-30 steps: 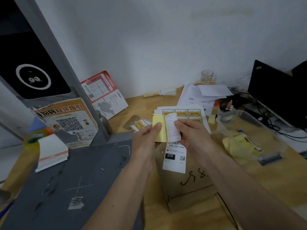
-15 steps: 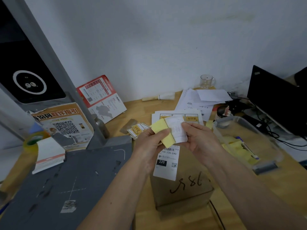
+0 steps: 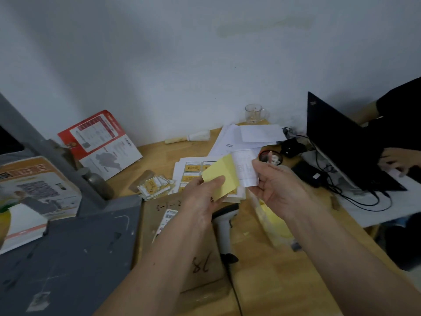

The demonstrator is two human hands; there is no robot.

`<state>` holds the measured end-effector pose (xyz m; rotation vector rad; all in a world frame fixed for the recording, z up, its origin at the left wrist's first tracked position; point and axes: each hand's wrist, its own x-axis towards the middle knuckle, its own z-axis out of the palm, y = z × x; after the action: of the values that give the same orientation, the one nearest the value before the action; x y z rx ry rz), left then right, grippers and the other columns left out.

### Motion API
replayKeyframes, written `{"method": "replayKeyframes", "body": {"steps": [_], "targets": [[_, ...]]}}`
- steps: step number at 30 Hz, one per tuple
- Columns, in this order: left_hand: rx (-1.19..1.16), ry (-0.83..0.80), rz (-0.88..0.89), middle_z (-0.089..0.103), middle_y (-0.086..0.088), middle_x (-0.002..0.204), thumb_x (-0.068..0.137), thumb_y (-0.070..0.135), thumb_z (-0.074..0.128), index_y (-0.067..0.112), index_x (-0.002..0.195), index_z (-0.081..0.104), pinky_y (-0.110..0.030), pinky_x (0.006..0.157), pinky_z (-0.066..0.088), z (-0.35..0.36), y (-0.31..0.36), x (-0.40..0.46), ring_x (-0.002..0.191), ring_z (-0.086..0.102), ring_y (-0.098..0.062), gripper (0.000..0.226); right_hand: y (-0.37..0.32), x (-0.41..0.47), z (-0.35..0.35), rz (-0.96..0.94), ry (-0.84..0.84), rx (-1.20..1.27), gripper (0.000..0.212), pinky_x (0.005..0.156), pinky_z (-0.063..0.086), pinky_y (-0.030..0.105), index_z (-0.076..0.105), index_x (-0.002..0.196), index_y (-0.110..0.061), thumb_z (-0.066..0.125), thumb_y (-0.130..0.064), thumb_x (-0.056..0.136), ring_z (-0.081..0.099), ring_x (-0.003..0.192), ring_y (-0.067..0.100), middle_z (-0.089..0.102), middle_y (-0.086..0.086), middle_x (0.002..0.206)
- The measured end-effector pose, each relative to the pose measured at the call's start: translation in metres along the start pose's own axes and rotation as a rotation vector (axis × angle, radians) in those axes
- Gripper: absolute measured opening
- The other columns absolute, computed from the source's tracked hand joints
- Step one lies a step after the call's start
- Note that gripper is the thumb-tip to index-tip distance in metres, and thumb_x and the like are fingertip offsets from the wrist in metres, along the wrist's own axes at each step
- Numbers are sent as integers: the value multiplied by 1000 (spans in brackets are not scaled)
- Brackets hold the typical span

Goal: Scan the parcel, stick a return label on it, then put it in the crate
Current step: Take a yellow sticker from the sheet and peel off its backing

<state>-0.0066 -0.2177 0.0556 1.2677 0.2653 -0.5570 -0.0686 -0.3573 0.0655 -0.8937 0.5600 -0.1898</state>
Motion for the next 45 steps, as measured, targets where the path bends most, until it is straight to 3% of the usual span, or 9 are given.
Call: {"method": "replayKeyframes", "body": {"steps": [6,12,16,20,27,31,36,41,45], "targets": [[74,67,11,69,-9,107,81,1,73,7,108,64,-29,66,57,58,-25,17,88,66,-21,29,-36,12,-55,-10,37,18,22,63,58,27,62,107,-7,65,-15,87,69,79,17,72,9,96],[135,131,-7,64,-10,100,81,-1,73,0,116,59,-22,44,55,100,-53,25,75,63,-20,38,-58,14,-96,-13,83,52,6,51,55,23,63,87,-8,65,-14,87,71,62,11,75,4,73],[216,116,-56,64,-15,114,80,-3,72,-1,122,58,-31,61,59,116,-71,29,95,65,-30,44,-67,16,-114,-15,85,52,5,52,56,23,63,88,-9,64,-14,87,71,60,10,75,2,68],[444,32,-56,66,-4,87,78,3,75,8,98,65,-36,82,55,124,-81,23,90,66,-25,23,-67,20,-124,-8,92,37,6,56,57,25,62,86,-10,65,-15,87,71,64,15,75,6,75],[608,88,95,57,1,112,80,13,75,17,131,42,-25,69,44,103,-71,20,94,54,-16,61,-54,22,-107,28,46,37,24,50,55,25,59,109,-1,60,-15,90,71,58,16,72,11,80],[454,150,65,69,-13,104,79,-1,71,10,133,46,-22,52,54,93,-71,19,67,63,-17,60,-48,21,-93,47,17,10,40,63,57,27,54,125,4,59,-16,91,72,65,17,71,11,90],[530,154,-27,67,-20,101,81,-5,67,9,140,40,-16,39,50,84,-76,19,56,57,-15,66,-56,18,-86,-11,11,37,27,54,54,21,60,115,-5,59,-17,91,67,72,14,72,7,91],[504,-46,-119,64,-20,106,82,-7,69,5,142,40,-30,64,61,95,-82,15,76,66,-24,68,-59,16,-91,-41,58,28,8,50,54,23,62,89,-8,62,-15,89,65,63,15,71,8,82],[591,-45,-85,51,-14,134,82,6,73,9,143,39,-36,81,59,97,-80,12,112,61,-30,70,-50,18,-95,-26,95,-13,25,49,53,24,61,105,-2,64,-21,88,65,61,16,71,11,86]]}}
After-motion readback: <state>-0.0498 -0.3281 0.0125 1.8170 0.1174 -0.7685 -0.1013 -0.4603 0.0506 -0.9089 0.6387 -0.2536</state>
